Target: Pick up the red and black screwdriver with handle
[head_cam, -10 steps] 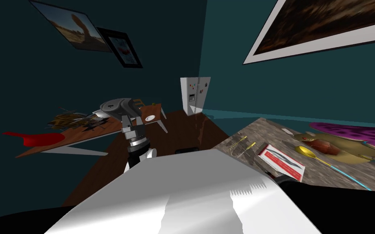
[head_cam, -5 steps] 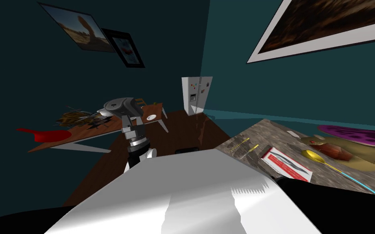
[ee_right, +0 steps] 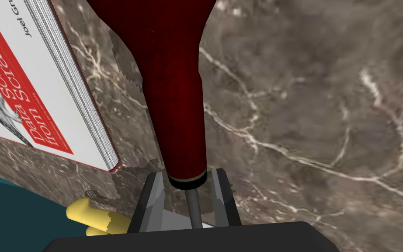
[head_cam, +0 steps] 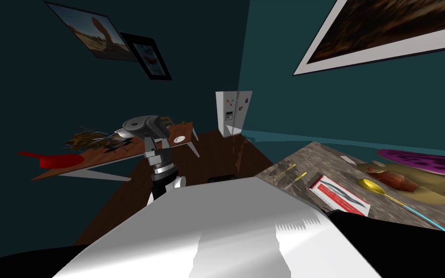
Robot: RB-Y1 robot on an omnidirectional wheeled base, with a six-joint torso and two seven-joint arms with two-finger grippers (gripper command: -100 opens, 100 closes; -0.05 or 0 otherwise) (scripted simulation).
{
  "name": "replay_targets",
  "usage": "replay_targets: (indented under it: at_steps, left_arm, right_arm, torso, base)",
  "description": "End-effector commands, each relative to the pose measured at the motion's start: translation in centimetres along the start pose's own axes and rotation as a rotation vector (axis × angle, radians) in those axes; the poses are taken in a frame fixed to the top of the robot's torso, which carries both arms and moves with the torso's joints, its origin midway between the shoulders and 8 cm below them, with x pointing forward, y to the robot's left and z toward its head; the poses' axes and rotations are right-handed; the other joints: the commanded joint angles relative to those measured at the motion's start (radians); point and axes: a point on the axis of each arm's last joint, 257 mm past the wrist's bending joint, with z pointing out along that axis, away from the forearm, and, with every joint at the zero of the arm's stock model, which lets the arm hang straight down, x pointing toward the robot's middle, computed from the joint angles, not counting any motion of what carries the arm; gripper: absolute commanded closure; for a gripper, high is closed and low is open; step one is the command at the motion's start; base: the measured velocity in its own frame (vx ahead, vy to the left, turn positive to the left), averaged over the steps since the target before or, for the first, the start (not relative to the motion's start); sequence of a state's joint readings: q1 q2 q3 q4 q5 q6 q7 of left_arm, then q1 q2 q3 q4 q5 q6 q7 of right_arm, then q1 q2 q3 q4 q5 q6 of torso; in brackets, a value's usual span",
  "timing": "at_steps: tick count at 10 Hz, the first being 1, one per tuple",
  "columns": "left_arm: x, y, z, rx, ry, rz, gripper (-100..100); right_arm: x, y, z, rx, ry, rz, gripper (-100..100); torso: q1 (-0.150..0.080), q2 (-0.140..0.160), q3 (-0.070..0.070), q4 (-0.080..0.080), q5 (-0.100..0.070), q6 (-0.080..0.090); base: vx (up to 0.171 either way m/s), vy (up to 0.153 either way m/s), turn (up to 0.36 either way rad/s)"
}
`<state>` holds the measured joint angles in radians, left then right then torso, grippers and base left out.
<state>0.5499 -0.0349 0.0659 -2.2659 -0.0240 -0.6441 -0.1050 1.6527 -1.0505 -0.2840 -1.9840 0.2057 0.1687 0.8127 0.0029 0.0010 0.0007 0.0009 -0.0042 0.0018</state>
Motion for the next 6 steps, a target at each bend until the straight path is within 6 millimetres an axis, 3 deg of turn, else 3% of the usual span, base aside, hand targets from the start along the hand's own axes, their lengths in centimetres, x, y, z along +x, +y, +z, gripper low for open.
replay_targets:
  at_steps: [1, 2, 5, 6]
  left_arm:
    - [0.0, 0.0, 0.0, 0.000, 0.000, 0.000, 0]
    - [0.0, 0.0, 0.0, 0.000, 0.000, 0.000, 0]
    - [0.0, 0.0, 0.0, 0.000, 0.000, 0.000, 0]
    - [0.0, 0.0, 0.0, 0.000, 0.000, 0.000, 0]
  right_arm:
    - [0.0, 0.0, 0.0, 0.000, 0.000, 0.000, 0]
    - [-0.6, 0.2, -0.7, -0.010, -0.006, -0.006, 100]
    - [-1.0, 0.2, -1.4, -0.012, -0.008, -0.013, 100]
    - [-1.1, 0.2, -1.4, -0.013, -0.008, -0.013, 0]
  torso:
    - [0.000, 0.000, 0.000, 0.000, 0.000, 0.000]
    - [0.000, 0.000, 0.000, 0.000, 0.000, 0.000]
    - [0.002, 0.001, 0.000, 0.000, 0.001, 0.000]
    - [0.001, 0.001, 0.000, 0.000, 0.000, 0.000]
  base:
    - [0.000, 0.000, 0.000]
    - [0.000, 0.008, -0.106]
    - [-0.004, 0.012, -0.051]
    - [0.000, 0.000, 0.000]
